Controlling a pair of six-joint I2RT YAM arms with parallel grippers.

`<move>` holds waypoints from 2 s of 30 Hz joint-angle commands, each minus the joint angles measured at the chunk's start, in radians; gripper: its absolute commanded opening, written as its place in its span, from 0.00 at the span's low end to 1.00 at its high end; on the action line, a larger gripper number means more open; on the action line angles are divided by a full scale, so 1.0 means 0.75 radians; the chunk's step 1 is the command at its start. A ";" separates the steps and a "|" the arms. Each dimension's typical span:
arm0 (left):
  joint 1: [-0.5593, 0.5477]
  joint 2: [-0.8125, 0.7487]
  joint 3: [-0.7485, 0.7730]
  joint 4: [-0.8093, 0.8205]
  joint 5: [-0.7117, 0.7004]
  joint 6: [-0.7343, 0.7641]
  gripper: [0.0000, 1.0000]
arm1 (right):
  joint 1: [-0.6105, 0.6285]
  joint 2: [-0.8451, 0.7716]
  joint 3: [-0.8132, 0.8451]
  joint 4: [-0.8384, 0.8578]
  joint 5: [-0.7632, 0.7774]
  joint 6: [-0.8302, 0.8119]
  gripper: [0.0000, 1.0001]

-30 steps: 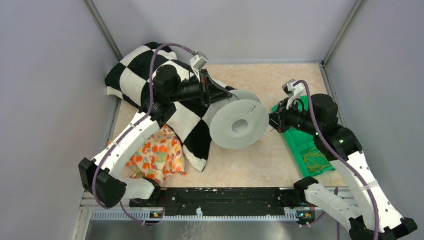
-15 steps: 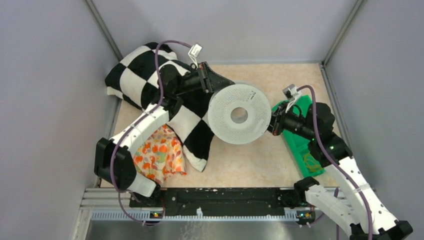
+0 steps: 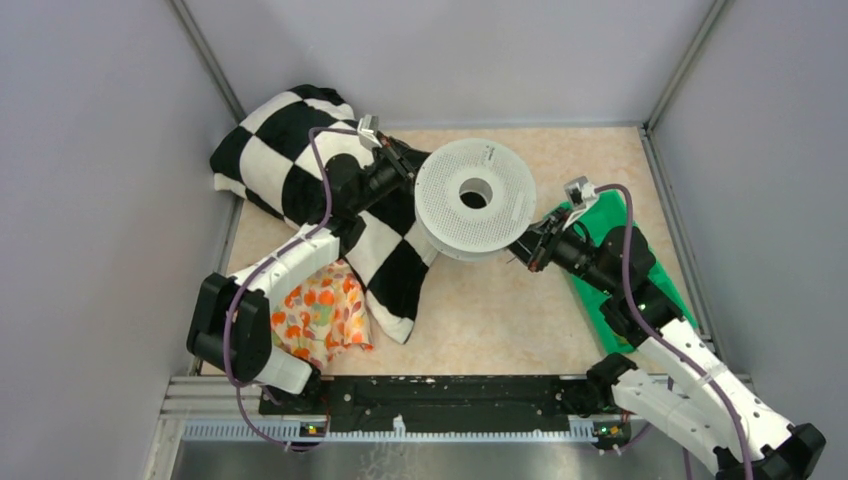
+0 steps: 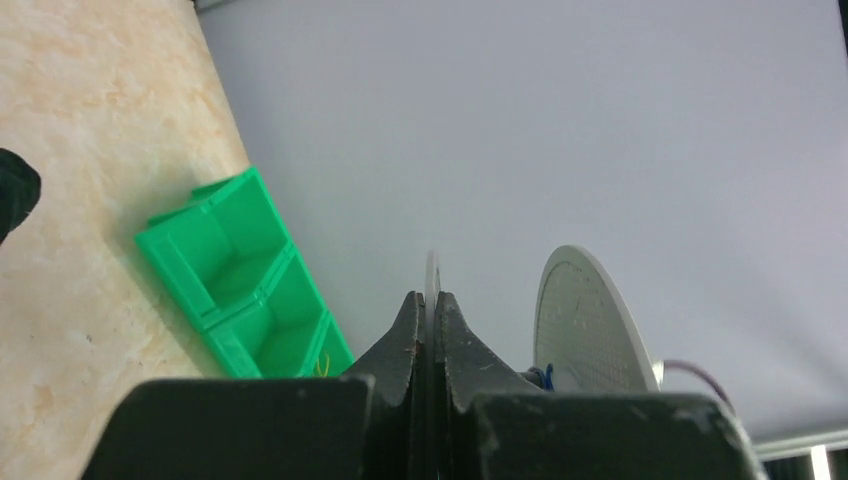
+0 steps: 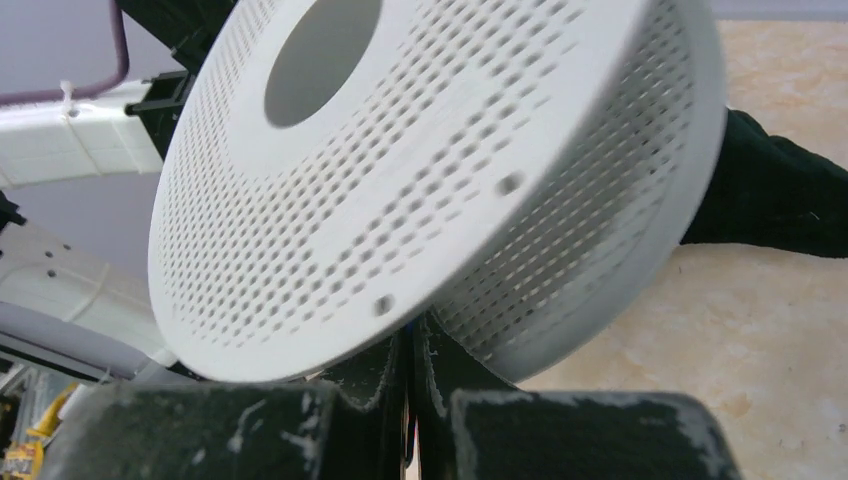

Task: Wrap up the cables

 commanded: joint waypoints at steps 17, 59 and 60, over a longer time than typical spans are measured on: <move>-0.045 -0.108 -0.044 -0.096 -0.322 -0.078 0.00 | 0.370 0.144 0.117 -0.047 0.311 -0.191 0.00; -0.021 -0.194 0.301 -0.142 -0.302 0.480 0.00 | 0.383 -0.207 0.107 -0.581 0.945 -0.336 0.85; -0.019 -0.198 0.305 -0.143 -0.303 0.494 0.00 | 0.383 -0.219 0.109 -0.592 0.966 -0.345 0.86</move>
